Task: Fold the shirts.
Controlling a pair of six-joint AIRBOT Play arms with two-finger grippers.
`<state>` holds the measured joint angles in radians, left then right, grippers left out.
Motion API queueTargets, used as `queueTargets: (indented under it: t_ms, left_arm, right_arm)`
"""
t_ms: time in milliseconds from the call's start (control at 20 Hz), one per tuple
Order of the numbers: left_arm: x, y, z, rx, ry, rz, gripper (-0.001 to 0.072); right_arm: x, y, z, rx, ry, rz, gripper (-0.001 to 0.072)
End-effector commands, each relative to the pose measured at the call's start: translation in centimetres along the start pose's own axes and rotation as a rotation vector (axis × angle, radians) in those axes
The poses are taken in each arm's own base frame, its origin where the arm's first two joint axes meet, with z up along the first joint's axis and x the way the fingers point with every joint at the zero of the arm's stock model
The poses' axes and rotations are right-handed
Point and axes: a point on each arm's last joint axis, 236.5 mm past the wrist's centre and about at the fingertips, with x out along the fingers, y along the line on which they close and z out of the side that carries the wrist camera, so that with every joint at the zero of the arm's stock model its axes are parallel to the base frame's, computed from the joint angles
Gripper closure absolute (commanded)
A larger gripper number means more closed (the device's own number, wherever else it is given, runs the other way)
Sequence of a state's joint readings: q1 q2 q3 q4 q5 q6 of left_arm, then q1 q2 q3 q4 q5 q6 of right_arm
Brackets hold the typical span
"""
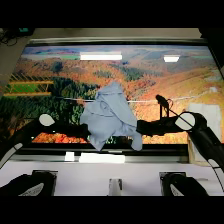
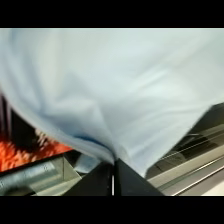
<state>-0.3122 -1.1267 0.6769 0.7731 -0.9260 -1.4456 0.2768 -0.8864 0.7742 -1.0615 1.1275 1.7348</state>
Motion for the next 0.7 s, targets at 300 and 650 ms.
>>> queueTargets:
  t_ms: [300, 650]
  left_arm:
    - [-53.0, -23.2, 8.2, 0.658, -1.489, 0.051, 0.0677]
    - [-57.9, -27.4, 0.3, 0.618, -1.635, -0.003, 0.0676]
  right_arm:
    - [-33.6, 5.2, 14.6, -0.270, -0.985, -0.361, 0.0688]
    - [-41.6, 7.8, 8.8, -0.210, -1.106, -0.234, 0.0688]
